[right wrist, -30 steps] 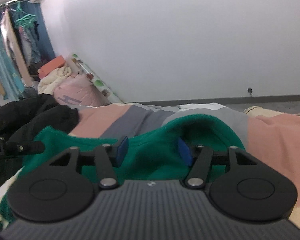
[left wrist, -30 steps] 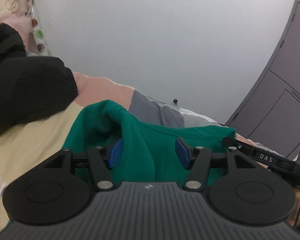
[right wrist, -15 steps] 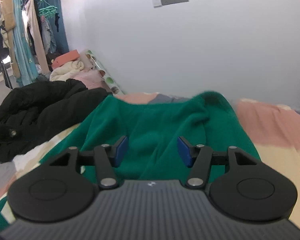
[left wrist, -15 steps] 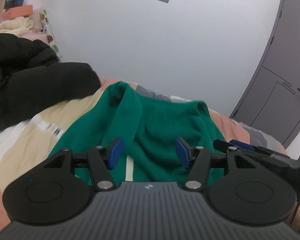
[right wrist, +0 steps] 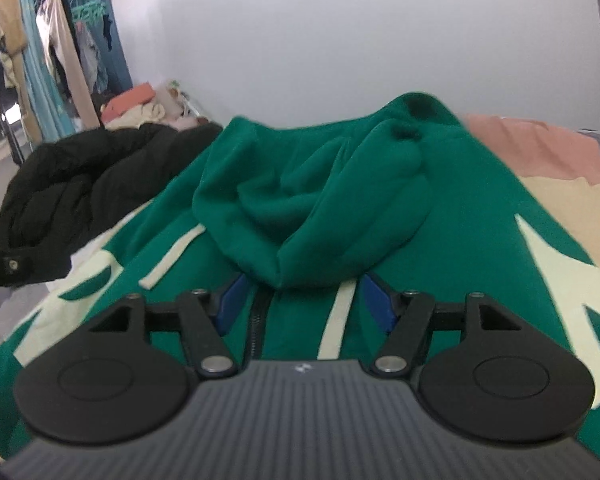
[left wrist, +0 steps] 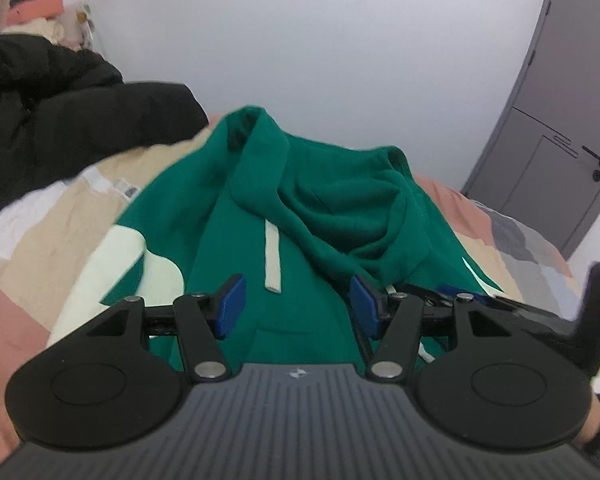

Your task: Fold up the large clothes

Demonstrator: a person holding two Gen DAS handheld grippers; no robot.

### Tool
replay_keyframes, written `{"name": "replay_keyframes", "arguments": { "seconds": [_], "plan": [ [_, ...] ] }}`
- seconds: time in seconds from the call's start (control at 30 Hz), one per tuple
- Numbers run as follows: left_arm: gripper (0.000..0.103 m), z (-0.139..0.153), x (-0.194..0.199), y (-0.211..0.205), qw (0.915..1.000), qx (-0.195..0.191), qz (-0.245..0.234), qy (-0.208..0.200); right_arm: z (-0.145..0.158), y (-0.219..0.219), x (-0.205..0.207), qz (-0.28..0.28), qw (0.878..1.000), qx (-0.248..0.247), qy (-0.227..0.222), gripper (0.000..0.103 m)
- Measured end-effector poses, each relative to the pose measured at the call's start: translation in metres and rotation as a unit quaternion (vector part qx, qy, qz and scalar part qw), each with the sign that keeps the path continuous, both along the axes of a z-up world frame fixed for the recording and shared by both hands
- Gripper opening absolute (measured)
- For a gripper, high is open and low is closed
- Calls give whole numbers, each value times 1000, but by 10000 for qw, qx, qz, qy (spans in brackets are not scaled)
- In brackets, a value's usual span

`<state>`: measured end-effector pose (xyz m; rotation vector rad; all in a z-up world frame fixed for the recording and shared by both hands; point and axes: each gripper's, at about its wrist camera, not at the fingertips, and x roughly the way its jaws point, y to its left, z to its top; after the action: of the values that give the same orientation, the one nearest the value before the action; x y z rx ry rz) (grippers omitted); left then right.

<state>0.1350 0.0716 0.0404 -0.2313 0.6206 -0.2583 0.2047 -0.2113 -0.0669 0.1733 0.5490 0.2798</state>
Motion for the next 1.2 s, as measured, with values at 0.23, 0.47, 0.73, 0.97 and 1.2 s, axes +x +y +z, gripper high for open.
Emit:
{"name": "replay_keyframes", "arguments": {
  "seconds": [0.23,0.47,0.73,0.97,1.2],
  "plan": [
    [63,-18,12,14,9998,46,180,87,-13,12,25,-332,9991,-240,-75,93],
    [63,-23,24,33,9981,-271,532,165,-40,34,56,-80,9995,-319,-6,96],
    [63,-30,36,55,9950,-395,825,402,-43,76,101,-40,9916,-1290,-71,42],
    [63,-37,52,70,9923,-504,1002,530,24,86,206,-296,9824,-1825,-257,29],
    [63,-49,84,77,9925,-539,1010,439,101,96,327,-786,9741,-1909,-927,27]
  ]
}}
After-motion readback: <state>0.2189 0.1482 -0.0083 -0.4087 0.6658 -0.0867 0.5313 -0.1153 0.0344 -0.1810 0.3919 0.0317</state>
